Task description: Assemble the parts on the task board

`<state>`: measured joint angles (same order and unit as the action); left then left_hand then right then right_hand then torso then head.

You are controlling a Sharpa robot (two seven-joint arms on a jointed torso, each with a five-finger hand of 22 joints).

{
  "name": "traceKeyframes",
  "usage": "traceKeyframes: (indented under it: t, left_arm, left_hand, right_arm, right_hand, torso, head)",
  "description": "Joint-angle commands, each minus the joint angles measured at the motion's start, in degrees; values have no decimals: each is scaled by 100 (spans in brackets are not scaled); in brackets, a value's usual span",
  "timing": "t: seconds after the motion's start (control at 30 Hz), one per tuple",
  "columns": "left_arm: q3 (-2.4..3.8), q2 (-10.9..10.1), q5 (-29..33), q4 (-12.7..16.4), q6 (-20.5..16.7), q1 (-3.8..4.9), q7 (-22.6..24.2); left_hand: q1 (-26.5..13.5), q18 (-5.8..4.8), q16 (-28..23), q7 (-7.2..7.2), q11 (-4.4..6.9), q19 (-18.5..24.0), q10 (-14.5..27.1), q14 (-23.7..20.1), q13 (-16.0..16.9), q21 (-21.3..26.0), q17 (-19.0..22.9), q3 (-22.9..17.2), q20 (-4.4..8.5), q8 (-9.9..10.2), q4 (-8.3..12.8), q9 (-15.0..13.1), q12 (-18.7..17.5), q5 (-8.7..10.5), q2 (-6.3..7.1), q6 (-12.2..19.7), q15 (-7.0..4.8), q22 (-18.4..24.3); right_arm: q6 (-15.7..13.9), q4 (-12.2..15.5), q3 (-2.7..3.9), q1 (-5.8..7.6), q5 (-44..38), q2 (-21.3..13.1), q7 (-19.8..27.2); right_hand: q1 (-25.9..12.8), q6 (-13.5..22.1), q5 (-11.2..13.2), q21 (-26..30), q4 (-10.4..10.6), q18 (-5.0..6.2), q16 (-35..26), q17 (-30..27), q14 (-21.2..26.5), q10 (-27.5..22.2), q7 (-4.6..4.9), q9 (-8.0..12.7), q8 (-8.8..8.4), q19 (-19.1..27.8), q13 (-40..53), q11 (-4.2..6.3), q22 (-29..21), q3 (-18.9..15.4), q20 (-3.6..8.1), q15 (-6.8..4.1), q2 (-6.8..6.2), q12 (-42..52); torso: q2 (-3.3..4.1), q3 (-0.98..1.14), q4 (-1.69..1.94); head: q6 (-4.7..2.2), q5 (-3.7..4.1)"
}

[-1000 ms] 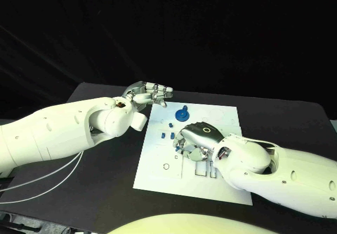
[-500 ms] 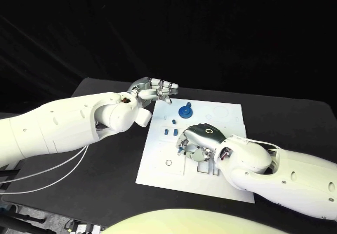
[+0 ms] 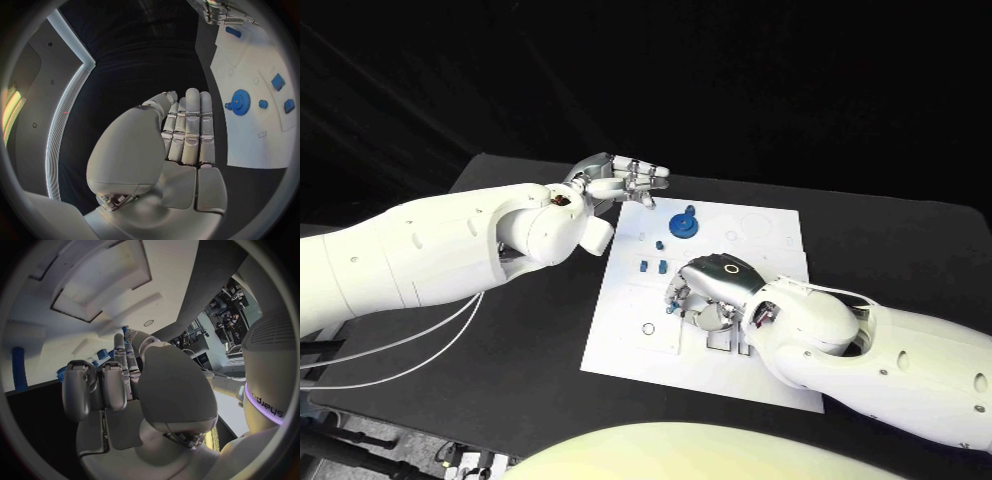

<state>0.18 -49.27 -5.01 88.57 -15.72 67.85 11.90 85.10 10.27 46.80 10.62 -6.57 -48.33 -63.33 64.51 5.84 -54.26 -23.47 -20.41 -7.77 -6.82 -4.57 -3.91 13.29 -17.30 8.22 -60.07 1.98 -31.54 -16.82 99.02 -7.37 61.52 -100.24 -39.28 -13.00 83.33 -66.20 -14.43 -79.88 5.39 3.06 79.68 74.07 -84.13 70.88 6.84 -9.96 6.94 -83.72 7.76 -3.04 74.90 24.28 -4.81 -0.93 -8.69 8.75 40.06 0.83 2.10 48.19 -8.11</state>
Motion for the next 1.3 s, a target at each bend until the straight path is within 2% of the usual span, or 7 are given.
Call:
traceKeyframes:
  t: [0.03,0.63,0.97,1.13,1.3]
  left_arm:
    - [2,12,-8,7,118,2,22]
    - [2,3,-8,10,125,2,4]
    - [2,12,-8,7,136,2,-10]
    - [2,15,-8,6,140,2,-16]
    - [2,15,-8,1,146,2,-24]
  left_hand:
    - [6,21,-36,9,-8,-38,44,32,5,-2,6,26,4,-24,17,2,31,25,-29,40,28,-8]
    - [6,21,-36,9,-8,-38,44,32,5,-2,6,26,4,-24,17,2,31,25,-29,40,28,-8]
    - [6,21,-36,9,-8,-38,44,32,5,-2,6,26,4,-24,17,2,31,25,-29,40,28,-8]
    - [6,21,-36,9,-8,-38,44,32,5,-2,6,26,4,-24,17,2,31,25,-29,40,28,-8]
    - [6,21,-36,9,-8,-38,44,32,5,-2,6,26,4,-24,17,2,31,25,-29,40,28,-8]
  right_arm:
    - [77,-20,-1,-8,-23,13,36]
    - [91,-99,-2,-49,-41,102,41]
    - [339,-137,-6,-51,-50,163,-40]
    - [417,-167,-11,-51,-69,189,-90]
    - [365,-173,-13,-50,-76,187,-104]
  right_hand:
    - [-76,-18,-19,14,-29,-62,10,-2,-284,4,16,-6,29,-84,5,-10,990,17,-8,-29,4,-37]
    - [-78,-20,-25,13,-37,-62,11,-1,-284,6,16,-6,28,-84,5,-10,991,21,-8,-28,8,-40]
    - [-121,-10,-8,33,-45,-58,6,-13,-282,1,24,-5,13,-74,4,-19,985,10,-11,-22,-4,-55]
    - [-221,50,16,80,-39,-48,-6,-36,-275,-60,47,10,-39,-49,-10,-46,968,-14,-25,-1,-30,-111]
    - [-320,185,-20,106,-40,-44,-8,-48,-272,-194,107,50,-138,-34,-43,-103,963,-28,-54,44,-80,-209]
  torso:
    - [-2,-1,2]
    - [1,1,2]
    - [1,1,3]
    - [-2,-3,1]
    - [-5,-1,0]
  head:
    - [20,-2]
    - [52,-22]
    - [63,-8]
    - [64,2]
    - [69,4]
